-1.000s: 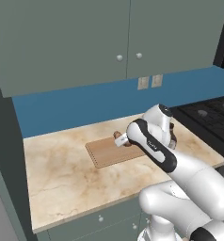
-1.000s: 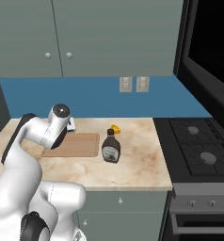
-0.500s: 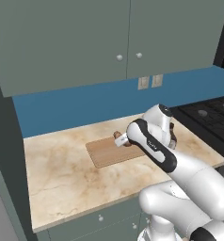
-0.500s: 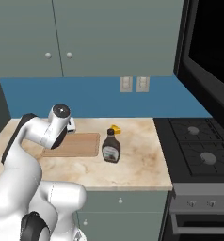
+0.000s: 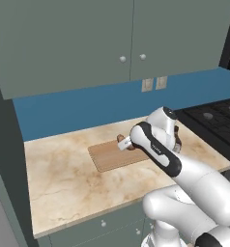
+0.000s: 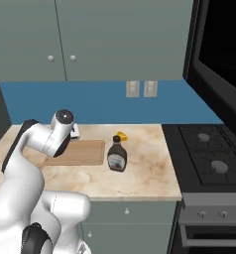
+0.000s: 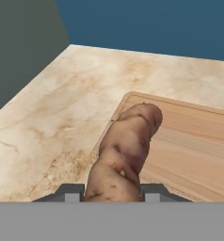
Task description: Retrieve the reheated potato from the microwave, then place the potato, cheese, and condiment on the cutting board.
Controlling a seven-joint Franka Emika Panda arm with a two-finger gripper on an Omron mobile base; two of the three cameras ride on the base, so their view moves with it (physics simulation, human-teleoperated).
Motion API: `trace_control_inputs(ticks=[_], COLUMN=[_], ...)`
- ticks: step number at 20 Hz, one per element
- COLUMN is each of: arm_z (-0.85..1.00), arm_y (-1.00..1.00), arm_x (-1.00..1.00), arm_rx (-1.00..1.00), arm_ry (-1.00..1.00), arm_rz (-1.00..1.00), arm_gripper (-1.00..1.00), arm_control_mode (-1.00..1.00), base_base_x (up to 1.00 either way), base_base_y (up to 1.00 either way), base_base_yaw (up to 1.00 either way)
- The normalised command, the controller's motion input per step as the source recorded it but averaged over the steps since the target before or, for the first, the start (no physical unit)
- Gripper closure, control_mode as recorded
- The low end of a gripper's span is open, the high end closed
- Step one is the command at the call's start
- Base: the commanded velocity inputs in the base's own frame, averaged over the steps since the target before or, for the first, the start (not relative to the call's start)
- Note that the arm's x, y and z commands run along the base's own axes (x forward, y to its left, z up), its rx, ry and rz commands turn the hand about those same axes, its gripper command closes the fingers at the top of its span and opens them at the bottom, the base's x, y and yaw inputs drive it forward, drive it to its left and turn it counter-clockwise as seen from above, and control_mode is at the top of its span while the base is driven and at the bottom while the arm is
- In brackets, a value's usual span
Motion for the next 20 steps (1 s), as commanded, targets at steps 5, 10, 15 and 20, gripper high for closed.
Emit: trace_control_inputs(ticks=[5, 10, 15, 20], arm_z=[0.00, -0.10, -0.21, -0.27], arm_y=[0.00, 0.19, 0.33, 0.35], arm_x=[-0.01, 0.29, 0.68, 0.58], arm_rx=[0.00, -0.02, 0.00, -0.01], arm_ry=[0.00, 0.02, 0.11, 0.12], arm_rz=[0.00, -0.03, -0.03, -0.03], arm_gripper=[1.00, 1.00, 1.00, 1.00], arm_control_mode=[-1.00, -1.00, -1.00, -1.00], base_base_x=[0.00, 0.00, 0.00, 0.00], base_base_y=[0.00, 0.00, 0.00, 0.00], base_base_yaw=[0.00, 0.00, 0.00, 0.00])
